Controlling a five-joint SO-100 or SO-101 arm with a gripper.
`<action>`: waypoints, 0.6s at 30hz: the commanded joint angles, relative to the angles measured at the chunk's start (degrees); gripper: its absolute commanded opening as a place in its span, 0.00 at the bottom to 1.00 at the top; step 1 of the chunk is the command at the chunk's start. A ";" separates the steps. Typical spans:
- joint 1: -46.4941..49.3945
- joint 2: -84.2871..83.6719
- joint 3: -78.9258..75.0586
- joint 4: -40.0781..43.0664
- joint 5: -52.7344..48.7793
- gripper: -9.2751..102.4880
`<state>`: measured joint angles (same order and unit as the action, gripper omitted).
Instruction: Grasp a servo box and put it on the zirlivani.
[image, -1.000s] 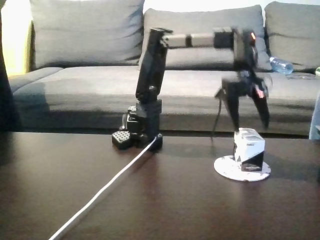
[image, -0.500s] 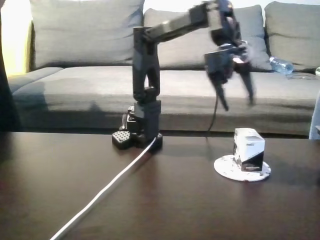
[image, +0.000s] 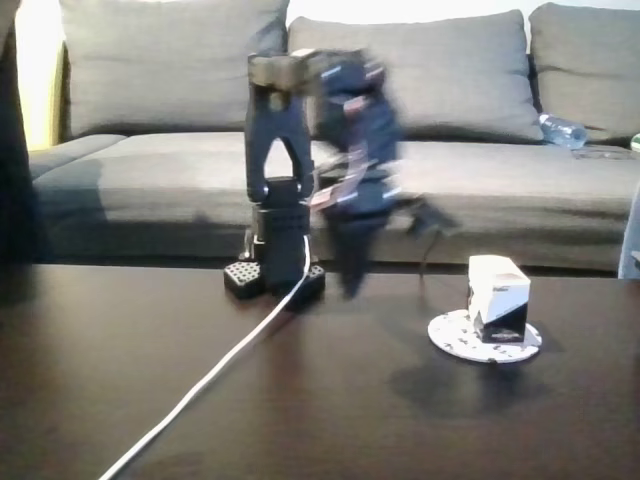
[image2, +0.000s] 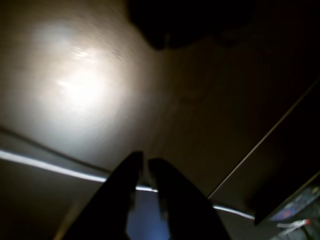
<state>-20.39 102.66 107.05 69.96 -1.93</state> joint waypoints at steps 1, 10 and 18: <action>2.37 11.78 16.96 -11.87 0.26 0.09; 3.16 54.76 56.95 -22.15 -1.32 0.08; 3.08 91.85 67.15 -4.66 -0.70 0.08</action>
<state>-17.58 183.87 173.32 61.35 -3.08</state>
